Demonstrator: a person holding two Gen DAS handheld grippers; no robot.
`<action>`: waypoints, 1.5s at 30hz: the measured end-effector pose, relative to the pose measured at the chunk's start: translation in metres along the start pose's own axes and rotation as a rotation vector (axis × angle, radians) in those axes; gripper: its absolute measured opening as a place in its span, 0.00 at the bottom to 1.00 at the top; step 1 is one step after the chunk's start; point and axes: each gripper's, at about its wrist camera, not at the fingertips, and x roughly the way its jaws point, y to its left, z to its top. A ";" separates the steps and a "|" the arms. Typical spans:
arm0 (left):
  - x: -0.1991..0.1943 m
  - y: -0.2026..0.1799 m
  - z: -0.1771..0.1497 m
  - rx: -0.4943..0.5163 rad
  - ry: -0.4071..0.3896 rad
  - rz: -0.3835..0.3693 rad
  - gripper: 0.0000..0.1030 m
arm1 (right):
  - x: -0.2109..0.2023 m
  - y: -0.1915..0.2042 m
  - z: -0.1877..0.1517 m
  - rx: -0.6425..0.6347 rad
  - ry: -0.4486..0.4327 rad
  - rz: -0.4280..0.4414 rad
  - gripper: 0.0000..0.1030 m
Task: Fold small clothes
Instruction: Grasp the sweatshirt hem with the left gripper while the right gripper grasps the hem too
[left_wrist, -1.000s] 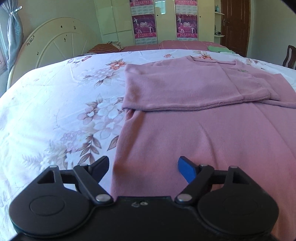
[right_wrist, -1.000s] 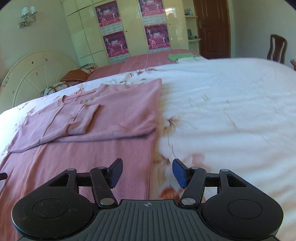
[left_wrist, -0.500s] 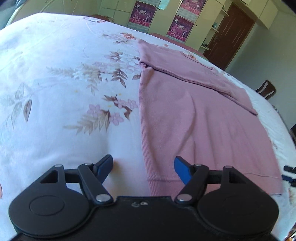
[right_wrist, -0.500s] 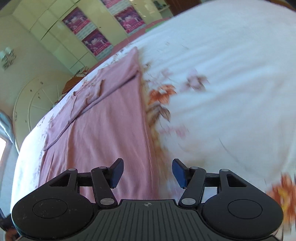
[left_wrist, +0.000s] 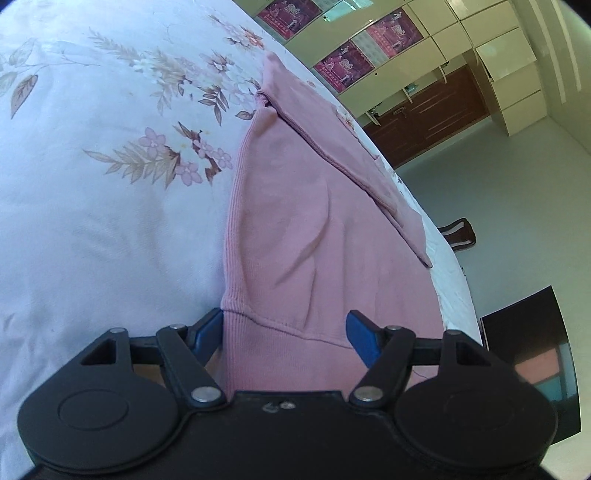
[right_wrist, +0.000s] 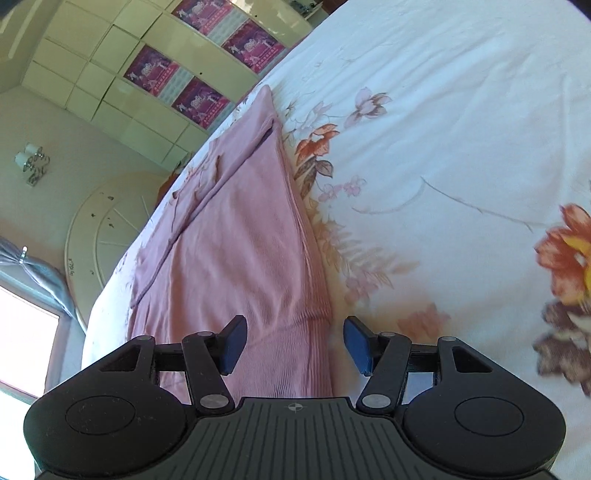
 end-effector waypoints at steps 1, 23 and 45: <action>0.002 -0.002 0.001 0.001 0.000 0.004 0.67 | 0.003 0.001 0.003 -0.004 0.010 0.009 0.57; 0.027 -0.009 0.021 0.062 -0.005 0.005 0.61 | 0.027 -0.005 0.018 0.004 0.078 0.084 0.32; 0.002 0.015 -0.012 0.017 -0.109 0.073 0.06 | 0.015 -0.011 -0.008 -0.030 0.078 0.071 0.07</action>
